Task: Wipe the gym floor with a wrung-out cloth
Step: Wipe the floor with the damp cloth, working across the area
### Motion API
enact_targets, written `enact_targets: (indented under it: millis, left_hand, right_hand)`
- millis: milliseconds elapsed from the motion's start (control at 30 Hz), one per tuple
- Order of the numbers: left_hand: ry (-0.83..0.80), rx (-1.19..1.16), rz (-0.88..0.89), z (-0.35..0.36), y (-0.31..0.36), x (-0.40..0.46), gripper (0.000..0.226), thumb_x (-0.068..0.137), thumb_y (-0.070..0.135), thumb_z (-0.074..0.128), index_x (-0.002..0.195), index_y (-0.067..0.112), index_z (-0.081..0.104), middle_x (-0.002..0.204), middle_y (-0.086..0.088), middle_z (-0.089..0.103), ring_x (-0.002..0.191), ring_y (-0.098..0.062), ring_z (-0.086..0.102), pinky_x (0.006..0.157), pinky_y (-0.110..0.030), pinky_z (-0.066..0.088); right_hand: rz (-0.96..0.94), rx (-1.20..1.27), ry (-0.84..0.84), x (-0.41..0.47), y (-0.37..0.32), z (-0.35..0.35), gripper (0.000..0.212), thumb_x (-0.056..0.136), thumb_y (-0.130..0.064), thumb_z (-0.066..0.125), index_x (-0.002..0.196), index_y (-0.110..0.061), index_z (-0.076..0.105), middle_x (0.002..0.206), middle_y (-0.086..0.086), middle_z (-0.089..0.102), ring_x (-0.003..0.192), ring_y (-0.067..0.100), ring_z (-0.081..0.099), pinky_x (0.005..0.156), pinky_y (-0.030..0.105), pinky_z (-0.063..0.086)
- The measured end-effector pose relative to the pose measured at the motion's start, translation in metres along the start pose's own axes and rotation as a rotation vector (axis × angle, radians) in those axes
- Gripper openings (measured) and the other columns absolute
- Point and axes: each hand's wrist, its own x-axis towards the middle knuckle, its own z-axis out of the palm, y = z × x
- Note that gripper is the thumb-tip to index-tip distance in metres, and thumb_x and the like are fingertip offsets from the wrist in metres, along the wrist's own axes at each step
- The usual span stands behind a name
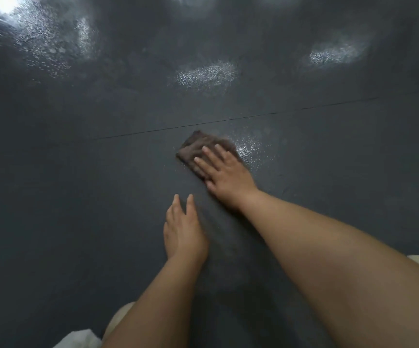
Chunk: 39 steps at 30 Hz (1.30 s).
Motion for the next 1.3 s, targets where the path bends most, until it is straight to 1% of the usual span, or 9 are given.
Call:
enact_targets:
  millis: [233, 367, 467, 600, 733, 800, 933, 1133, 1300]
  left_hand:
    - [-0.048, 0.089, 0.108, 0.002, 0.006, 0.003, 0.073, 0.090, 0.015, 0.055, 0.148, 0.029, 0.014, 0.157, -0.006, -0.006, 0.144, -0.026, 0.004, 0.112, -0.036, 0.022]
    - [-0.038, 0.087, 0.099, 0.002, 0.007, 0.003, 0.071, 0.090, 0.012, 0.052, 0.148, 0.030, 0.016, 0.158, -0.006, -0.004, 0.144, -0.026, 0.004, 0.111, -0.038, 0.023]
    - [-0.028, 0.082, 0.086, 0.005, 0.006, 0.002, 0.072, 0.089, 0.011, 0.052, 0.147, 0.031, 0.016, 0.158, -0.006, -0.005, 0.144, -0.026, 0.003, 0.112, -0.038, 0.021]
    - [-0.016, 0.090, 0.071, 0.006, 0.006, 0.004, 0.067, 0.092, 0.014, 0.051, 0.147, 0.031, 0.017, 0.158, -0.005, -0.003, 0.144, -0.026, 0.005, 0.112, -0.039, 0.022]
    - [-0.019, 0.096, 0.056, 0.007, 0.010, 0.005, 0.067, 0.094, 0.015, 0.051, 0.148, 0.030, 0.015, 0.158, -0.005, -0.004, 0.144, -0.026, 0.004, 0.113, -0.039, 0.020]
    - [-0.023, 0.096, 0.050, 0.008, 0.010, 0.004, 0.067, 0.094, 0.014, 0.050, 0.149, 0.030, 0.015, 0.158, -0.005, -0.004, 0.145, -0.026, 0.003, 0.114, -0.039, 0.020]
    - [-0.036, 0.109, 0.073, 0.008, 0.007, 0.003, 0.071, 0.092, 0.012, 0.050, 0.150, 0.029, 0.012, 0.158, -0.006, -0.007, 0.145, -0.026, 0.001, 0.114, -0.038, 0.020]
    - [-0.054, 0.068, 0.059, 0.010, 0.013, -0.002, 0.072, 0.091, 0.005, 0.041, 0.151, 0.026, 0.007, 0.158, -0.007, -0.013, 0.145, -0.027, -0.005, 0.116, -0.040, 0.013]
    - [-0.045, 0.035, 0.070, 0.012, 0.016, -0.009, 0.072, 0.089, 0.002, 0.037, 0.151, 0.023, 0.008, 0.158, -0.008, -0.011, 0.145, -0.026, -0.005, 0.117, -0.037, 0.009]
  right_hand:
    - [0.600, 0.066, 0.166, -0.028, 0.130, -0.010, 0.057, 0.101, -0.034, 0.030, 0.152, -0.018, 0.011, 0.159, 0.011, 0.000, 0.146, 0.031, -0.001, 0.119, 0.036, -0.001]
    - [0.847, 0.194, 0.240, -0.040, 0.136, -0.006, 0.055, 0.100, -0.033, 0.034, 0.151, -0.024, 0.018, 0.159, 0.009, 0.004, 0.145, 0.034, 0.002, 0.116, 0.045, 0.005]
    - [0.790, 0.216, 0.213, -0.027, 0.093, -0.005, 0.054, 0.101, -0.035, 0.030, 0.151, -0.031, 0.012, 0.160, 0.005, 0.000, 0.146, 0.033, -0.002, 0.115, 0.049, 0.001]
    - [0.441, 0.160, 0.150, -0.038, 0.019, 0.015, 0.054, 0.099, -0.038, 0.034, 0.150, -0.036, 0.016, 0.160, 0.002, 0.003, 0.146, 0.030, -0.001, 0.115, 0.048, -0.001]
    - [0.141, 0.089, 0.144, -0.061, 0.014, 0.030, 0.050, 0.089, -0.043, 0.034, 0.134, -0.033, 0.052, 0.145, 0.009, 0.044, 0.133, 0.036, 0.040, 0.106, 0.055, 0.030]
    - [0.072, 0.093, 0.104, -0.066, 0.041, 0.028, 0.053, 0.088, -0.046, 0.030, 0.134, -0.032, 0.052, 0.145, 0.008, 0.045, 0.133, 0.033, 0.041, 0.107, 0.049, 0.028]
    - [0.316, 0.155, 0.139, -0.082, 0.105, 0.018, 0.061, 0.088, -0.052, 0.016, 0.145, -0.036, 0.031, 0.158, 0.002, 0.017, 0.146, 0.025, 0.012, 0.116, 0.041, 0.007]
    - [0.831, 0.246, 0.231, -0.111, 0.144, 0.019, 0.048, 0.101, -0.034, 0.033, 0.148, -0.030, 0.026, 0.159, 0.006, 0.009, 0.146, 0.027, 0.006, 0.116, 0.045, 0.007]
    - [0.653, 0.240, 0.219, -0.119, 0.043, 0.040, 0.051, 0.091, -0.043, 0.027, 0.138, -0.033, 0.047, 0.150, 0.012, 0.036, 0.137, 0.036, 0.034, 0.108, 0.053, 0.028]
